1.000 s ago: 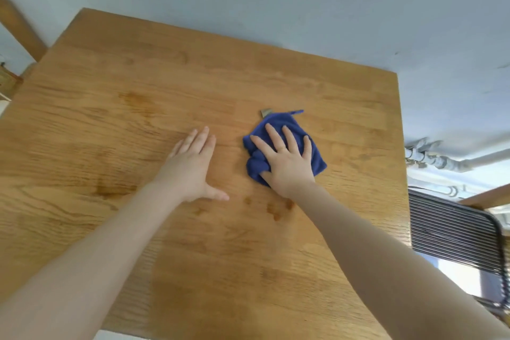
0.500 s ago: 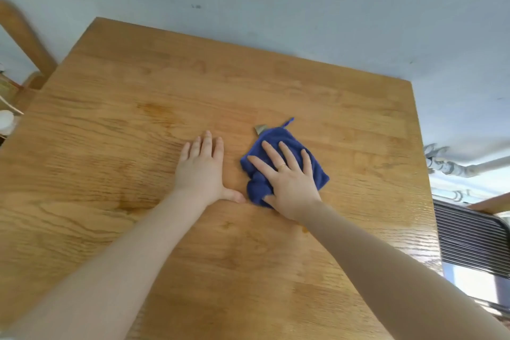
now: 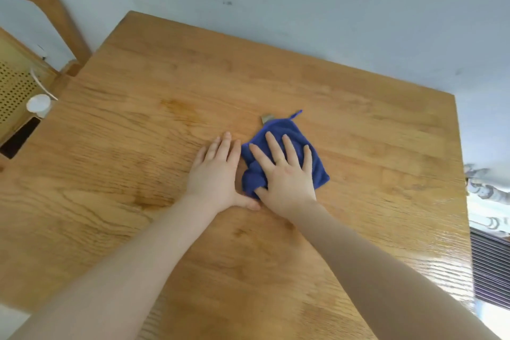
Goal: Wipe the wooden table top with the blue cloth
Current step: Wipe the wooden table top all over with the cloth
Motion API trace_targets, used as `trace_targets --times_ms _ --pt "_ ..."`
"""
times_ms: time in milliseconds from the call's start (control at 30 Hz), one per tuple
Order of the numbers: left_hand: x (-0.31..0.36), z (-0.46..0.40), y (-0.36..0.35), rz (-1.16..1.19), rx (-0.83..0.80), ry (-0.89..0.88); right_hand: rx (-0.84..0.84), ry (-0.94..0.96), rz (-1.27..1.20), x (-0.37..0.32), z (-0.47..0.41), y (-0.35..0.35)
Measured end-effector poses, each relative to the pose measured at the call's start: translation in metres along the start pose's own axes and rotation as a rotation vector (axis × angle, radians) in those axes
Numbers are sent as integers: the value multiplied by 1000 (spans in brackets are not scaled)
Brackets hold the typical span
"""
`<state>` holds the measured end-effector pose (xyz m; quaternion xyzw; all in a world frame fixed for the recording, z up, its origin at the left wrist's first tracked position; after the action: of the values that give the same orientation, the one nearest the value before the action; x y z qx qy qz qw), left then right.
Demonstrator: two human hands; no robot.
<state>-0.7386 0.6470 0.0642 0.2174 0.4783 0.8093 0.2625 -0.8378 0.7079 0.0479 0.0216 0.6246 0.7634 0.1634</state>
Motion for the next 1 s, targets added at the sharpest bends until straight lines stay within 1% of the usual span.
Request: trace_targets --times_ms 67,133,167,200,267,333,400,467,633,733,800,900,967,1000 --pt "0 0 2 3 1 -1 -59 69 26 -9 12 -6" --pt "1 0 4 11 -16 11 -108 124 54 -4 -4 -1" --pt "1 -1 4 20 -24 17 -106 138 56 1 -18 3" --pt "1 -2 4 31 -35 22 -95 128 43 5 -34 8" --pt "0 -4 4 80 -67 10 -76 38 -10 15 -69 13" --pt "-6 -4 8 218 -91 4 -69 -39 -45 17 -94 15" --pt "-16 0 15 337 -66 26 -66 -68 -38 15 -97 17" --pt "-29 5 21 309 -32 49 -58 -15 -6 7 -81 15" --pt "-63 14 24 159 -54 51 -100 196 58 -33 -19 -2" --pt "-91 16 28 108 -27 89 -112 265 85 -36 -21 -2" --pt "-109 13 27 61 -2 118 -85 183 37 -26 -46 4" --pt "-133 8 19 22 5 155 -54 -54 -58 -24 -82 7" --pt "-143 6 15 48 -18 139 -29 -112 -41 -34 -86 7" --pt "-145 6 14 59 -34 106 -21 -97 -24 -40 -82 7"
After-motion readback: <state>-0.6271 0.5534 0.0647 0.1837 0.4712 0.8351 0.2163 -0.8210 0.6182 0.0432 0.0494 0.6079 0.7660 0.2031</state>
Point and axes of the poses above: each hand's wrist, its own z-axis away from the middle knuckle, its own y-axis out of the back of the hand, x = y × z, the point moved 7 cm from there along -z, towards the middle knuckle, and after that the axes turned 3 degrees about -x, right-handed, at the moved point
